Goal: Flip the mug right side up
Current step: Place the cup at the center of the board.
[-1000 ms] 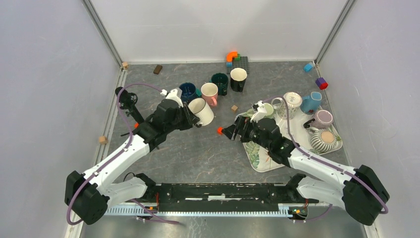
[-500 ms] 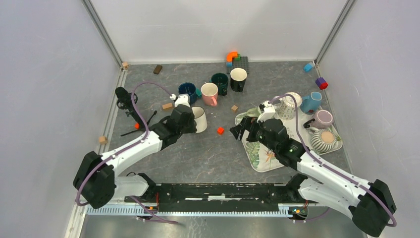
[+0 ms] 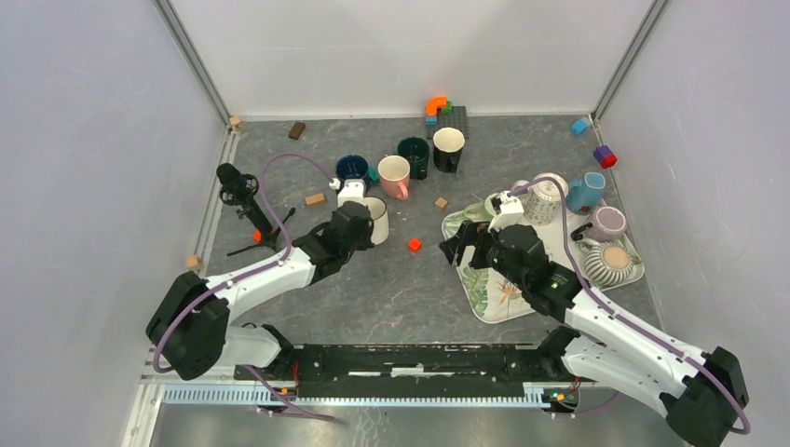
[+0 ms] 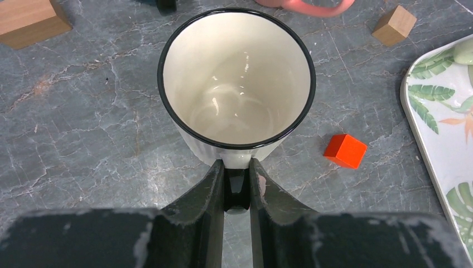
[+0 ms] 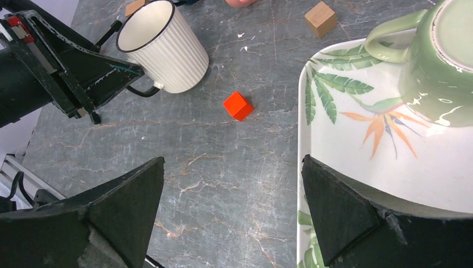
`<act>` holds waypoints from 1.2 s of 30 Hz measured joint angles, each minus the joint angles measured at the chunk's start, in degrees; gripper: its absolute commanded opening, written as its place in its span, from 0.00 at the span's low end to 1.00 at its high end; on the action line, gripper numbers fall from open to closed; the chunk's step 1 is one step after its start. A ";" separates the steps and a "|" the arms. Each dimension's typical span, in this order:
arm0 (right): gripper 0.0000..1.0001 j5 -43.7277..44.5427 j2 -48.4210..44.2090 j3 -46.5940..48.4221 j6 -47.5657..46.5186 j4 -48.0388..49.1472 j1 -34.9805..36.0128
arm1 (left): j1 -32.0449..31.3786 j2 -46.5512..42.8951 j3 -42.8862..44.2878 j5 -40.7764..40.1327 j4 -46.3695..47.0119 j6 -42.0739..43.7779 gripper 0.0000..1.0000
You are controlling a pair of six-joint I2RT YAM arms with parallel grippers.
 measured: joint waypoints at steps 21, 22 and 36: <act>0.98 0.20 -0.48 0.00 -0.50 -1.29 0.00 | -0.04 3.65 -0.94 -0.46 7.26 2.69 0.15; 0.98 0.20 -0.59 0.00 -0.50 -1.31 0.00 | -0.04 3.78 -0.94 -0.48 7.41 2.69 0.16; 0.98 0.20 -1.68 0.00 -0.50 -2.32 0.00 | -0.04 4.48 -0.94 -0.26 8.15 2.71 0.27</act>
